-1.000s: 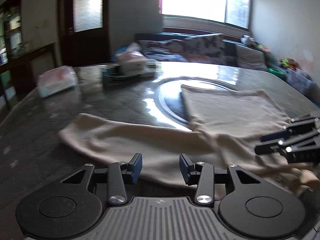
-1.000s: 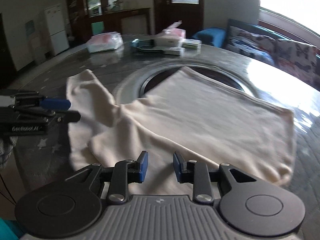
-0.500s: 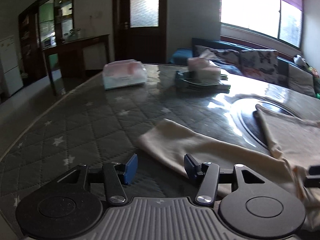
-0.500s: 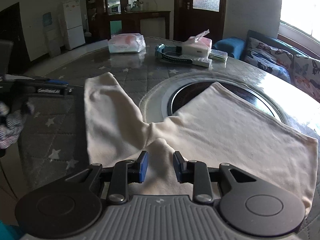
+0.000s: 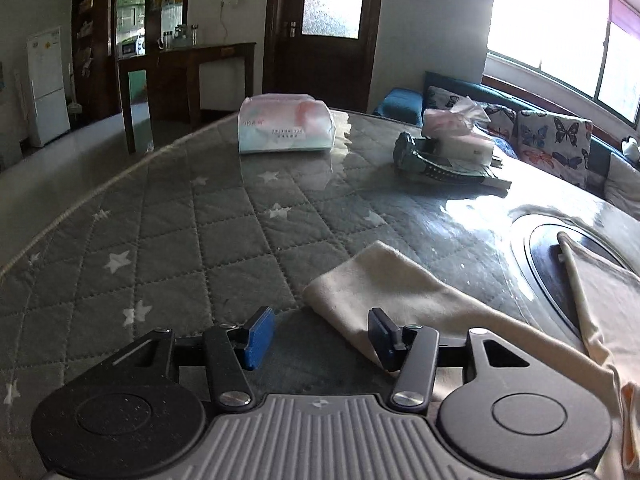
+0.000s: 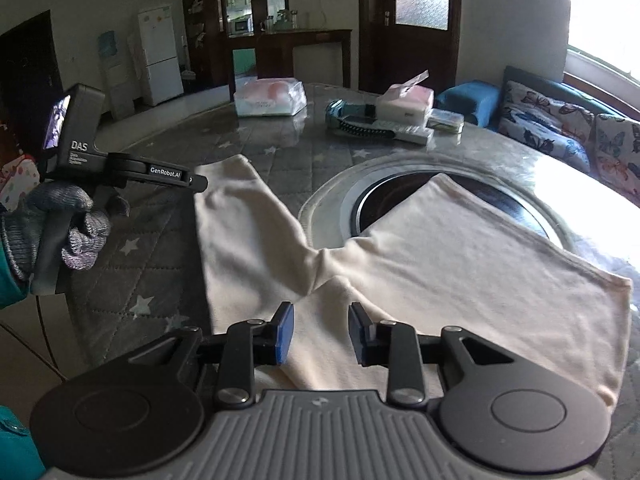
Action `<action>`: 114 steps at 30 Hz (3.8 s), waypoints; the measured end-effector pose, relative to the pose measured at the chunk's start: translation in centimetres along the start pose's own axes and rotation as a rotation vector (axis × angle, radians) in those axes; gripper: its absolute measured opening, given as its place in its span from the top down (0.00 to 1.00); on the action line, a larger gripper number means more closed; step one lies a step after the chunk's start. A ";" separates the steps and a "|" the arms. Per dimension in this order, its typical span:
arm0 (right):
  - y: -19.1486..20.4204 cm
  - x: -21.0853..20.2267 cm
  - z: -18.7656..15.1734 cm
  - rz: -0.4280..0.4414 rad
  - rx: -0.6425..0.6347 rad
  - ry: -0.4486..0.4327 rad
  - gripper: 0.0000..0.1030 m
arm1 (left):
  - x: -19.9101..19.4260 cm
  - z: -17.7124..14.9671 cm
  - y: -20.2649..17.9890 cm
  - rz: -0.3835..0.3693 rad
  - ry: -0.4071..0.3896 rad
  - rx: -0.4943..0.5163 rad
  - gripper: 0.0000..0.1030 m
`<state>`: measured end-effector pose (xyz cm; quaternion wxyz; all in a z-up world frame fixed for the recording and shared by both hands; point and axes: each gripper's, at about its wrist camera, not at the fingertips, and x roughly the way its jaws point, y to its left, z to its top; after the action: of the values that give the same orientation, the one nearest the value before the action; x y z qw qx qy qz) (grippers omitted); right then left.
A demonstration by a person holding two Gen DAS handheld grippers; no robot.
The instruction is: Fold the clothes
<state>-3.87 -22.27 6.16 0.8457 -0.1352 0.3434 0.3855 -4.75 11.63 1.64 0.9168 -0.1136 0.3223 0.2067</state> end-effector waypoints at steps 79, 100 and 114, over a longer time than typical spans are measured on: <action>-6.0 -10.0 -1.4 -0.250 0.226 -0.177 0.96 | -7.6 -8.3 -11.8 -0.353 -0.068 0.510 0.26; -7.9 -5.2 -4.9 -0.239 0.273 -0.078 0.73 | -10.1 -5.1 -11.3 -0.465 -0.124 0.583 0.27; -7.1 -2.8 -5.8 -0.249 0.216 -0.050 0.75 | -5.3 -5.2 -18.9 -0.570 -0.029 0.571 0.57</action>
<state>-2.62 -31.44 3.65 0.9048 -0.0755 0.3423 0.2418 -2.85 -8.55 2.45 0.9365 0.0635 0.3095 -0.1521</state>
